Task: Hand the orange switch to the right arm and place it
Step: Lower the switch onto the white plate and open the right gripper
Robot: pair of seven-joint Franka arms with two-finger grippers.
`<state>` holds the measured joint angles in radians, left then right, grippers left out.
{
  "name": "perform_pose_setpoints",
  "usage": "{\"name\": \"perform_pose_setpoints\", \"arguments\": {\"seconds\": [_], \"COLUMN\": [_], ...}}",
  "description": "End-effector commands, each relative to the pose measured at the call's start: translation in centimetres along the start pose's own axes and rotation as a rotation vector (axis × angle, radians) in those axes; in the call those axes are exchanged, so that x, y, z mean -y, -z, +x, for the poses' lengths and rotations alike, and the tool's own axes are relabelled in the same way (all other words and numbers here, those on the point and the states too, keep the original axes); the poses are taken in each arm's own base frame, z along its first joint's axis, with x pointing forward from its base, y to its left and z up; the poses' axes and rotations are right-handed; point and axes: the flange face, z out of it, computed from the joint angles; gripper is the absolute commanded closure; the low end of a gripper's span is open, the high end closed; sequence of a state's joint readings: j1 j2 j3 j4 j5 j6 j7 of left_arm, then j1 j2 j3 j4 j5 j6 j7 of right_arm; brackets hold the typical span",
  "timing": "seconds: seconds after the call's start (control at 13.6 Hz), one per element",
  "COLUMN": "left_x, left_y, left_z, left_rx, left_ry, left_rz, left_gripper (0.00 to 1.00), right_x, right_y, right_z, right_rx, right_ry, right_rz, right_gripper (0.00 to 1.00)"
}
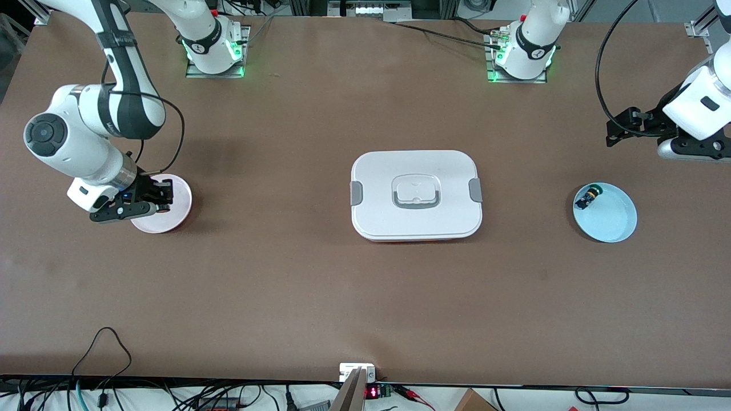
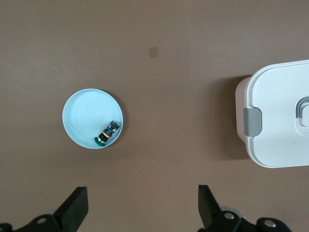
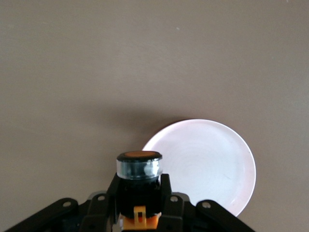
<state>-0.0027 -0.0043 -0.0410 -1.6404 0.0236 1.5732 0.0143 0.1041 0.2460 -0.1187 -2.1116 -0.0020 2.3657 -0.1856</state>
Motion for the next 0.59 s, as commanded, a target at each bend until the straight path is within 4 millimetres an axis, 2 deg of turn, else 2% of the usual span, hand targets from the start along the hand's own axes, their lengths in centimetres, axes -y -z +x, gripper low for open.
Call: {"name": "perform_pose_setpoints", "arguments": {"seconds": [0.0, 0.15, 0.52], "left_x": [-0.3, -0.2, -0.2], "left_y": [0.4, 0.3, 0.3], "left_z": [-0.1, 0.0, -0.2], "left_rx": [-0.014, -0.012, -0.005], "left_ry": [-0.015, -0.015, -0.015], "left_rz": [0.002, 0.001, 0.001], "left_gripper": [0.0, 0.0, 0.0], "right_x": [-1.7, -3.3, -4.9], "right_y": [-4.8, -7.3, -12.0], "right_z": [-1.2, -2.2, -3.2], "right_rx": [-0.023, -0.009, 0.015], "right_ry": [0.004, 0.007, -0.014], "right_rz": [-0.019, -0.02, -0.022], "right_gripper": [1.0, 1.0, 0.96]}}
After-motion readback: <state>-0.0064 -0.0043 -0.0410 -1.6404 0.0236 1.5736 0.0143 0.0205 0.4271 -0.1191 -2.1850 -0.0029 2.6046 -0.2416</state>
